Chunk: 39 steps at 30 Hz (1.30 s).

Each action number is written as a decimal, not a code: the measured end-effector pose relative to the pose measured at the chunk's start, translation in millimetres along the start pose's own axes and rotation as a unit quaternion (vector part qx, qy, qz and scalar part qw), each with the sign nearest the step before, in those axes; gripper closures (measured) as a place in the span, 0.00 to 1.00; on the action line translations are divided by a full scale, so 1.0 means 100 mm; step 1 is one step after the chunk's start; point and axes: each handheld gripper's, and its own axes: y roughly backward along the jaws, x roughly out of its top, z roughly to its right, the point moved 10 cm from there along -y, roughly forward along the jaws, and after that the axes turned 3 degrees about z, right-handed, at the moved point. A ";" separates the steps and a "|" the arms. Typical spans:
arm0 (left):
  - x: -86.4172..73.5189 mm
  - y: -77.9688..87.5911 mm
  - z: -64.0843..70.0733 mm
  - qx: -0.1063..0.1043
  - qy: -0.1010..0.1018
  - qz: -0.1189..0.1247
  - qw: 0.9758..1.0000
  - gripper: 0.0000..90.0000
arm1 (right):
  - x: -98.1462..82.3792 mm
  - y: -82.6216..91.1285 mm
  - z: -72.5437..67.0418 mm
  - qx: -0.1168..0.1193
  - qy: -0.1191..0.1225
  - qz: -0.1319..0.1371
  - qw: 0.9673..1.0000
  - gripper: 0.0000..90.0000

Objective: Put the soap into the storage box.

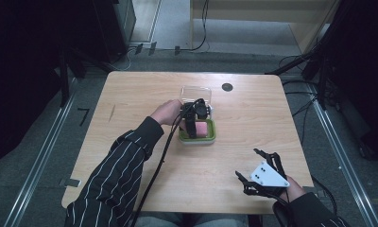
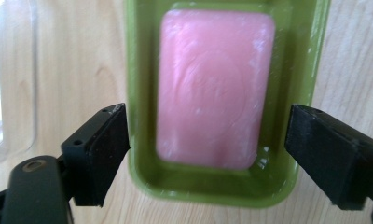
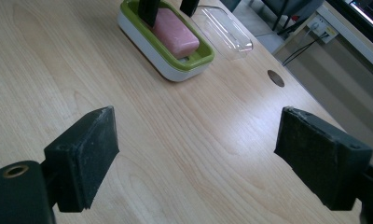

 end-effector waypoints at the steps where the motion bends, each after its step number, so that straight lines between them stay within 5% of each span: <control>1: 0.00 0.00 0.00 0.000 0.000 0.000 1.000 0.14 | 0.00 0.00 0.00 0.000 0.000 0.000 1.000 0.15; 5: -0.07 0.09 0.03 -0.007 0.026 -0.009 1.000 0.06 | 0.00 0.00 0.00 -0.001 0.000 0.001 1.000 0.15; 8: -0.17 0.21 0.09 -0.020 0.070 -0.021 0.997 0.02 | 0.00 0.00 0.00 0.000 0.000 0.001 1.000 0.15; 17: -0.36 0.42 0.28 -0.020 0.105 -0.014 0.994 0.00 | 0.00 -0.01 0.00 0.000 0.002 0.000 1.000 0.15; 29: -0.68 0.56 0.60 -0.013 0.105 -0.033 0.994 0.00 | 0.01 0.00 0.00 -0.001 0.000 0.002 1.000 0.15; 39: -1.02 0.58 0.96 -0.006 0.141 -0.031 0.990 0.01 | 0.01 0.00 0.01 -0.003 0.002 0.004 1.000 0.15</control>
